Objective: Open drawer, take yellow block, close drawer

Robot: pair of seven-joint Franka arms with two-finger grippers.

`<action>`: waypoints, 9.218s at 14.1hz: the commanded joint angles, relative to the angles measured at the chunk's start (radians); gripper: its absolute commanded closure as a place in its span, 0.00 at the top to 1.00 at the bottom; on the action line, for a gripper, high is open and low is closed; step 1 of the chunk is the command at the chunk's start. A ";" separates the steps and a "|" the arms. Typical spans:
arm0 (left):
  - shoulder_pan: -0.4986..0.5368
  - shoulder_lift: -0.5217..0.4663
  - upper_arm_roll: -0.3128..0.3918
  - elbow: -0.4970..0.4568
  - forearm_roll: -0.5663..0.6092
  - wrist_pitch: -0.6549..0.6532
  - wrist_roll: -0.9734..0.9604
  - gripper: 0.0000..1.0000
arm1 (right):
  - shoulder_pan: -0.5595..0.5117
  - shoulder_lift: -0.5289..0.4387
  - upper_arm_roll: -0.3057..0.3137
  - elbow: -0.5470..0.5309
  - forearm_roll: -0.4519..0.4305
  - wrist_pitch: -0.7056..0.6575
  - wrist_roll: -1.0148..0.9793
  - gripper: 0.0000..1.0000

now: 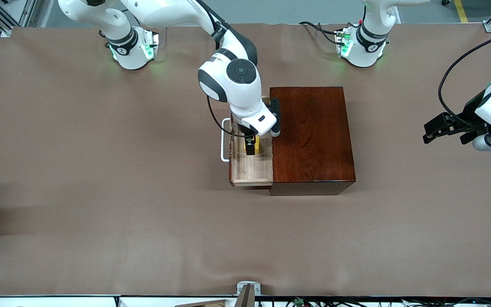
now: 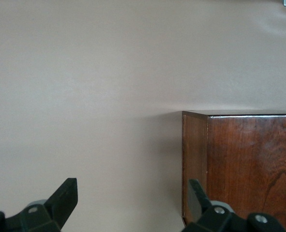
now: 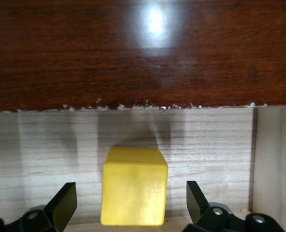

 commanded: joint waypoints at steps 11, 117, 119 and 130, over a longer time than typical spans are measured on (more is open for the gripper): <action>0.007 0.001 -0.004 -0.005 -0.008 0.008 0.009 1.00 | 0.015 0.032 -0.003 0.028 -0.044 0.011 0.052 1.00; -0.633 0.663 -0.293 0.286 0.213 0.318 0.662 1.00 | -0.894 -0.046 -0.026 -0.179 -0.010 -0.069 0.808 1.00; -0.634 0.663 -0.291 0.285 0.214 0.284 0.684 1.00 | -0.893 -0.100 -0.021 -0.177 -0.009 -0.130 0.808 1.00; -0.571 0.626 -0.263 0.286 0.253 0.120 0.760 1.00 | -0.879 -0.380 0.005 -0.162 0.134 -0.460 0.807 1.00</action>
